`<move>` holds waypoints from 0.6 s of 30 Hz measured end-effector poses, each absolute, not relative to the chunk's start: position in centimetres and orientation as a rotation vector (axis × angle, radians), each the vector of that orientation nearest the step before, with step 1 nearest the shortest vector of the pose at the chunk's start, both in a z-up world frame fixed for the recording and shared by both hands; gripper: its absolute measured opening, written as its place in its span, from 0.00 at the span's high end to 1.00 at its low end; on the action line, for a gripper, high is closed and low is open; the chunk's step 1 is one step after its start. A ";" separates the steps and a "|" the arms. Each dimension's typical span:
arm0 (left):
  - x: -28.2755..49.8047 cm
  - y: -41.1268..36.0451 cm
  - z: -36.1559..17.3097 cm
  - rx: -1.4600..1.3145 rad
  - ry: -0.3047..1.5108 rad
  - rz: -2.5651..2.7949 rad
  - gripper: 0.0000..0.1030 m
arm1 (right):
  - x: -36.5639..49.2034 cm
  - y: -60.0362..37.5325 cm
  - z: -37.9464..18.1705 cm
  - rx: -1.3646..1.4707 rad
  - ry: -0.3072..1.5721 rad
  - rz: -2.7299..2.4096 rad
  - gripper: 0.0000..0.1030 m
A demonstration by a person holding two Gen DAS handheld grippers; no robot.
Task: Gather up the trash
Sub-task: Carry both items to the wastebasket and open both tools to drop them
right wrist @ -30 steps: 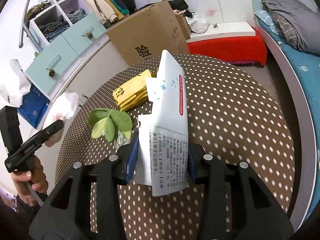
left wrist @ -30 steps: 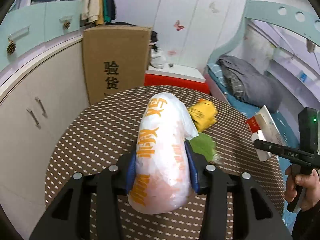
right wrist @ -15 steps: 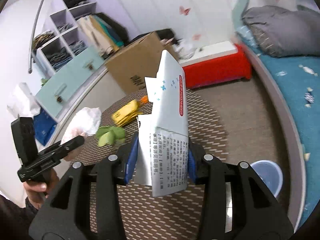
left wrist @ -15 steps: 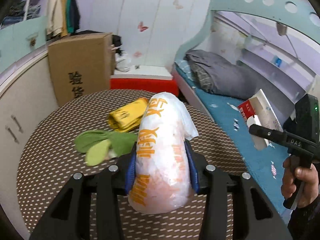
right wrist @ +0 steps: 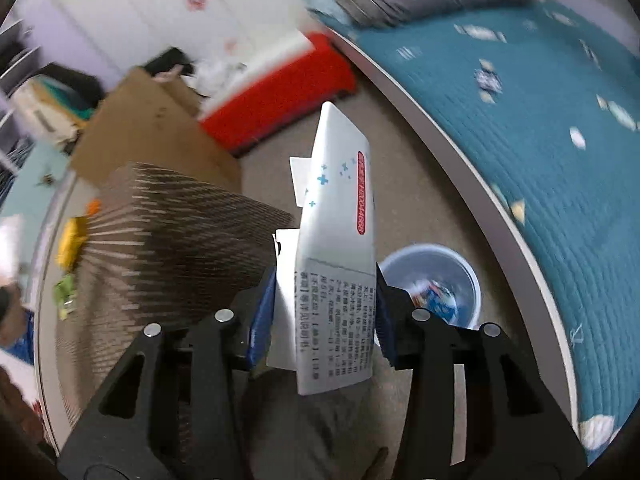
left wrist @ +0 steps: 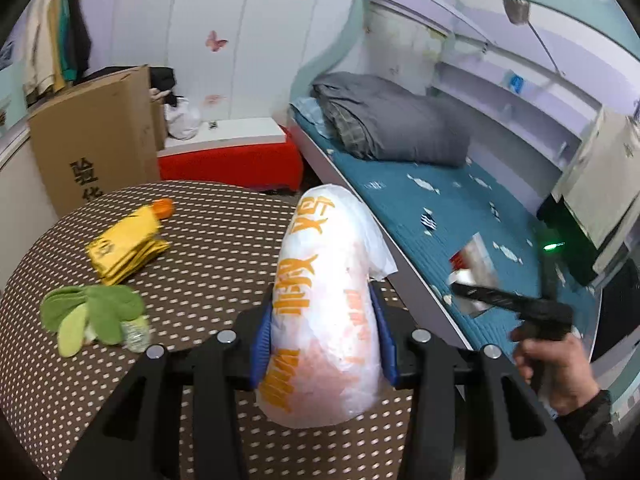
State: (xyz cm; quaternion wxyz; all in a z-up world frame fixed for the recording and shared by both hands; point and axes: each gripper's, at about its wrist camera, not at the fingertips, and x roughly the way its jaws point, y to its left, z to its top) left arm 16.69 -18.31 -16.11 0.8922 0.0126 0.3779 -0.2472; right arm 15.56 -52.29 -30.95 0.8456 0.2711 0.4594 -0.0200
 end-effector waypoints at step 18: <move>18.8 -32.8 -21.0 0.159 0.898 -0.679 0.58 | 10.6 -60.7 -36.9 0.853 0.888 -0.220 0.13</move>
